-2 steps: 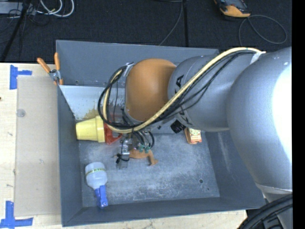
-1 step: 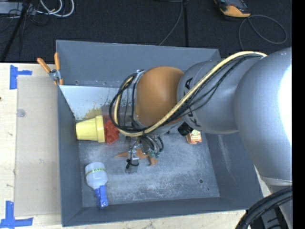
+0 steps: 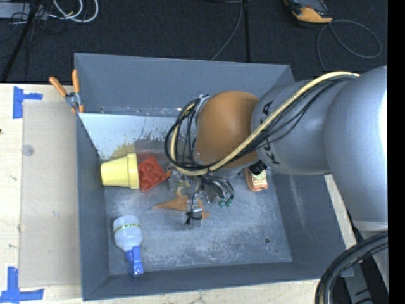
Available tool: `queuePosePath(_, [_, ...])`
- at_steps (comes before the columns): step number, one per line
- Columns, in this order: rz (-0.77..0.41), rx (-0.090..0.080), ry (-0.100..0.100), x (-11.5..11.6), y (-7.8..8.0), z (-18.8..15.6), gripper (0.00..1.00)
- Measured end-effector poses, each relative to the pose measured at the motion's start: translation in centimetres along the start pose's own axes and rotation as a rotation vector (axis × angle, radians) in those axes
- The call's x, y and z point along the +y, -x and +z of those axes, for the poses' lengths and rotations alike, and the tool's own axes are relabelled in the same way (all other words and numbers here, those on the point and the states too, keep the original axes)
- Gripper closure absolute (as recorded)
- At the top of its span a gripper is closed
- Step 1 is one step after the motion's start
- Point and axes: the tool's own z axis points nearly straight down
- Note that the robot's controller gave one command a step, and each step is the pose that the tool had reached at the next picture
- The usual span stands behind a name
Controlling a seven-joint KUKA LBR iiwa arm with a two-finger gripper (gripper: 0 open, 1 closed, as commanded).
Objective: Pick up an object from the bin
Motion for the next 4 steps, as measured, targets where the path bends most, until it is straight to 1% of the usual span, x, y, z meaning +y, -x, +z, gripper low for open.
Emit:
queuePosePath(1, [0.163,-0.002,0.003,-2.5,-1.4,2.5,1.00])
queuePosePath(2, [0.164,-0.002,0.003,-2.5,-1.4,2.5,1.00])
queuePosePath(3, [0.157,-0.001,0.004,-3.1,-1.1,-4.8,1.00])
queuePosePath(4, [0.160,-0.001,0.004,-3.1,-1.1,-4.8,1.00])
